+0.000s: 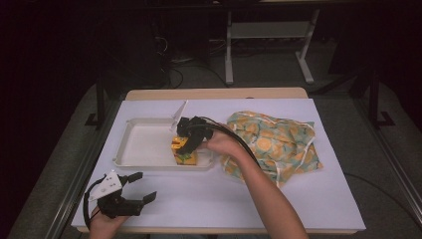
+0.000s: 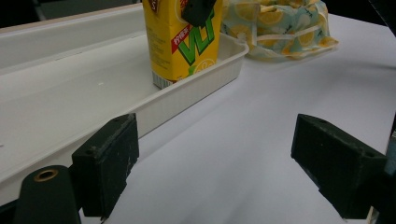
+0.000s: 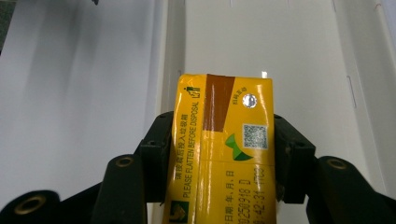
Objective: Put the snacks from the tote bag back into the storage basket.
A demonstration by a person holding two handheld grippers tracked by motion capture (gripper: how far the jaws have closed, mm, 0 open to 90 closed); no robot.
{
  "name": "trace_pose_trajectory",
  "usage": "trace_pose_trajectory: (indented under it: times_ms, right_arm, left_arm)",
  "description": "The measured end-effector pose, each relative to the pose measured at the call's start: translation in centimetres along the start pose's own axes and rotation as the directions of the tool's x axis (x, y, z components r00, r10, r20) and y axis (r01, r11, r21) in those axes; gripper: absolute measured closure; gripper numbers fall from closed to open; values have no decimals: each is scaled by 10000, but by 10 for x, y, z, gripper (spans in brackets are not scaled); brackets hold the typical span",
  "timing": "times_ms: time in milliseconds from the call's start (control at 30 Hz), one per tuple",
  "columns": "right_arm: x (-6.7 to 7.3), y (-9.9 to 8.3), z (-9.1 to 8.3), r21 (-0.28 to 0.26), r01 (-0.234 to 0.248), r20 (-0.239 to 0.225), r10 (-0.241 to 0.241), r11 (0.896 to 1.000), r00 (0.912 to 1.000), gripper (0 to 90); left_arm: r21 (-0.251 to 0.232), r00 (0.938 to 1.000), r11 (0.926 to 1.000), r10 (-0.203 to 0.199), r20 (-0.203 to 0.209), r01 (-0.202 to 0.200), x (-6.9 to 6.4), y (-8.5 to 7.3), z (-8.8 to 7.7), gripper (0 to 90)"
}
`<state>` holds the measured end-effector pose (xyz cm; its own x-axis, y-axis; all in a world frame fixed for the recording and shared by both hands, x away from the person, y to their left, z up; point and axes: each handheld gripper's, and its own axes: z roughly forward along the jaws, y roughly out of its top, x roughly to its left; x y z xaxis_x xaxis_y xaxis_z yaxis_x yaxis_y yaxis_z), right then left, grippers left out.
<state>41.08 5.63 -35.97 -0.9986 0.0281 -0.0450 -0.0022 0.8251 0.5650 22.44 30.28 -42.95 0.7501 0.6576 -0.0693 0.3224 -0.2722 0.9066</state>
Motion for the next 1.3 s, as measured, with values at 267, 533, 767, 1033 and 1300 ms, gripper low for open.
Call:
trace_pose_trajectory:
  times_ms: [267, 533, 767, 1033, 1300]
  right_arm:
    - [2, -1, -2, -166, -407, -164, 405, 9990, 9990, 463]
    - [3, -2, -6, -267, -567, -185, 562, 9980, 9982, 435]
    - [2, -4, -11, -436, -766, -273, 754, 9961, 9968, 401]
    - [4, -8, -20, -712, -925, -206, 913, 9932, 9956, 389]
    - [4, -11, -32, -1050, -1099, -146, 1090, 9884, 9939, 375]
  left_arm:
    - [22, 10000, 10000, -3, 17, 3, 0, 0, 0, 148]
    - [-16, 10000, 10000, -32, 17, 32, 0, 0, 0, 148]
    - [-25, 10000, 10000, -45, 12, 45, 0, 0, 0, 148]
    - [62, 10000, 10000, 21, -9, -21, 0, 0, 0, 149]
    - [53, 10000, 10000, 6, -18, -6, 0, 0, 0, 148]
